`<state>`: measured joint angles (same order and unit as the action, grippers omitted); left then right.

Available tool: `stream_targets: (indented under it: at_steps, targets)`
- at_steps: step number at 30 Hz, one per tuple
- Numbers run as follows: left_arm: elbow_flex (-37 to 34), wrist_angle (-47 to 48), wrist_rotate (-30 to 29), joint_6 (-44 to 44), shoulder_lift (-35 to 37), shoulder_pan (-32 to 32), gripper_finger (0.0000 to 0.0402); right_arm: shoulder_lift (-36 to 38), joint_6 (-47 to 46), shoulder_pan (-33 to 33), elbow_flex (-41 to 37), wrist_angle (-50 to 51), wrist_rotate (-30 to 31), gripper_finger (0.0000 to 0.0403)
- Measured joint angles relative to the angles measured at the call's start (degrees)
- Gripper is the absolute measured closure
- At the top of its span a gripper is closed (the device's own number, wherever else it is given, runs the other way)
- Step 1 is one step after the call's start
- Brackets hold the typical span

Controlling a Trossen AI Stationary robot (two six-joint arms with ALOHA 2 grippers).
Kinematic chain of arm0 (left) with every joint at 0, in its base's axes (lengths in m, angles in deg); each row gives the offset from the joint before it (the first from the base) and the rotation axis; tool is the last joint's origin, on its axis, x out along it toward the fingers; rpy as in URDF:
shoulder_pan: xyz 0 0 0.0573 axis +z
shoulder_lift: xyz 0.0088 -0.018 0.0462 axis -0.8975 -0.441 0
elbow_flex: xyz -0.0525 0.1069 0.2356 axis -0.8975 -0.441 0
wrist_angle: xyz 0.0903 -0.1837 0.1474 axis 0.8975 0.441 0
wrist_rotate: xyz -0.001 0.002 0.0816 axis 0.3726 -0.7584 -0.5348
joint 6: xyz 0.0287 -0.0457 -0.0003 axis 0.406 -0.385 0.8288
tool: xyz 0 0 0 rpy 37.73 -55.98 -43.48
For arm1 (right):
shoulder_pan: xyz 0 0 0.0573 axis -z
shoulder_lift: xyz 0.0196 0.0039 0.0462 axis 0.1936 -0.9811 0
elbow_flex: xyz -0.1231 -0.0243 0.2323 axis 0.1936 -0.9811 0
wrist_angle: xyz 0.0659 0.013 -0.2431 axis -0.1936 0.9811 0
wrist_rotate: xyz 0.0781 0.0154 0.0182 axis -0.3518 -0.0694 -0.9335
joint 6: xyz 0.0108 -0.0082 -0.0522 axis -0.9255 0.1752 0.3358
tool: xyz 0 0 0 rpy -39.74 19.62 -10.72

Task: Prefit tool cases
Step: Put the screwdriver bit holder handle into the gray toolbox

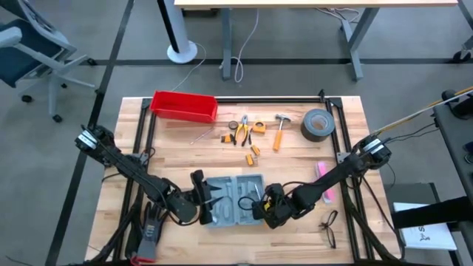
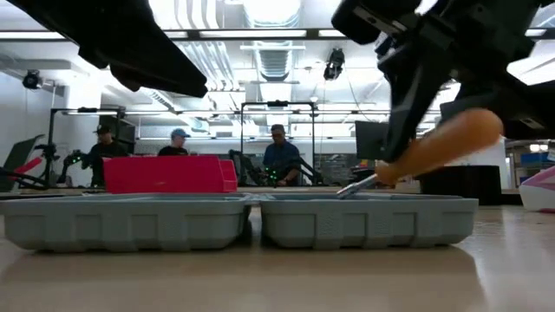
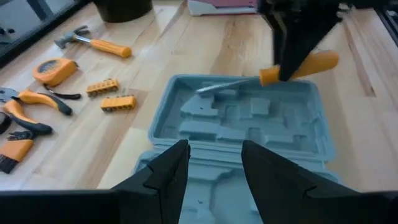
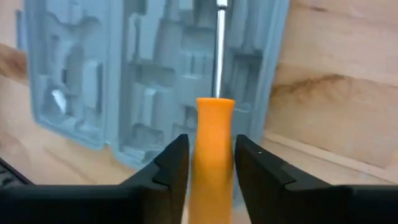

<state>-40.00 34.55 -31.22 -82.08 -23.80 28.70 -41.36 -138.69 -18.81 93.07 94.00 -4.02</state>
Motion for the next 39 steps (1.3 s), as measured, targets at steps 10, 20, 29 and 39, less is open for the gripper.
stream_targets:
  at_steps: [10, 20, 29, 39]
  targets:
    - [0.0, 0.2, 0.8, 0.0, 0.0, 0.0, 0.0244, -0.2, -3.8, 0.0, 0.0, 1.3, 1.5, 0.0237]
    - [0.0, 0.2, 1.2, 0.0, 0.0, 0.0, 0.0244, -0.2, 3.7, 0.9, 6.4, 12.3, 7.6, 0.0252]
    - [0.0, 0.2, 1.2, -0.2, 0.0, 0.1, 0.0244, -1.4, 15.5, 3.4, 10.3, 9.2, 6.7, 0.0265]
    - [0.0, 0.3, 1.4, -0.2, 0.0, 0.1, 0.0244, -3.4, 38.7, 6.9, 10.2, 9.1, -3.3, 0.0296]
